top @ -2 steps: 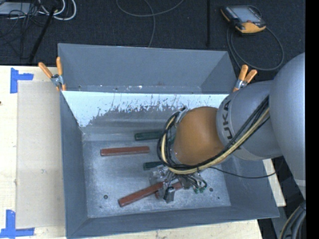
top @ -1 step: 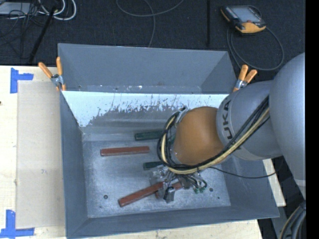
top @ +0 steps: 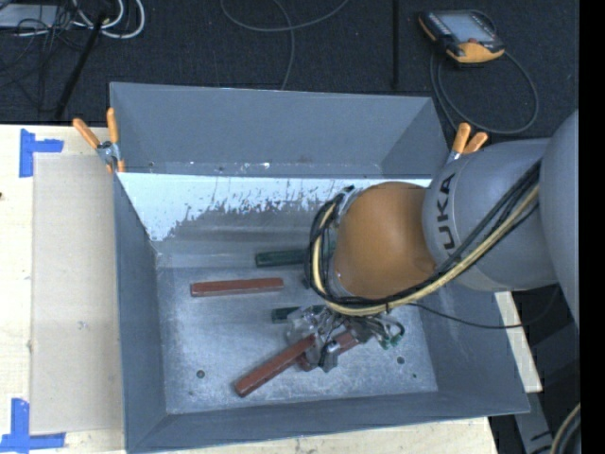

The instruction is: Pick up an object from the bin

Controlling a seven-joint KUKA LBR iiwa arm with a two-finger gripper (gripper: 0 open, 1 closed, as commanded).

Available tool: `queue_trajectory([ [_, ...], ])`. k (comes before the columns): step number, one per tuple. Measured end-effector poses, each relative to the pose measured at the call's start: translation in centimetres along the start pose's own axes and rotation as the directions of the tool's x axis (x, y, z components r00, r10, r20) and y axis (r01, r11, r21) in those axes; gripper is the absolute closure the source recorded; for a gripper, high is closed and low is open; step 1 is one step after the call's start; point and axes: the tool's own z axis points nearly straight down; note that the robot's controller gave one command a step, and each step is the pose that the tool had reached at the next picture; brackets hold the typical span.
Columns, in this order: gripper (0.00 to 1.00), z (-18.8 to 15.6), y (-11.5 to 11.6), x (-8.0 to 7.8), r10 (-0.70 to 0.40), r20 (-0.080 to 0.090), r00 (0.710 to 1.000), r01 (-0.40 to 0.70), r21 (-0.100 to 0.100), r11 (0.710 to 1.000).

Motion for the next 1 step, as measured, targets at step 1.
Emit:
queue_trajectory([
  [1, 1.0, -10.06, -0.65, 2.94, -0.156, 0.009, 0.988, 0.156, 0.004, 0.988],
])
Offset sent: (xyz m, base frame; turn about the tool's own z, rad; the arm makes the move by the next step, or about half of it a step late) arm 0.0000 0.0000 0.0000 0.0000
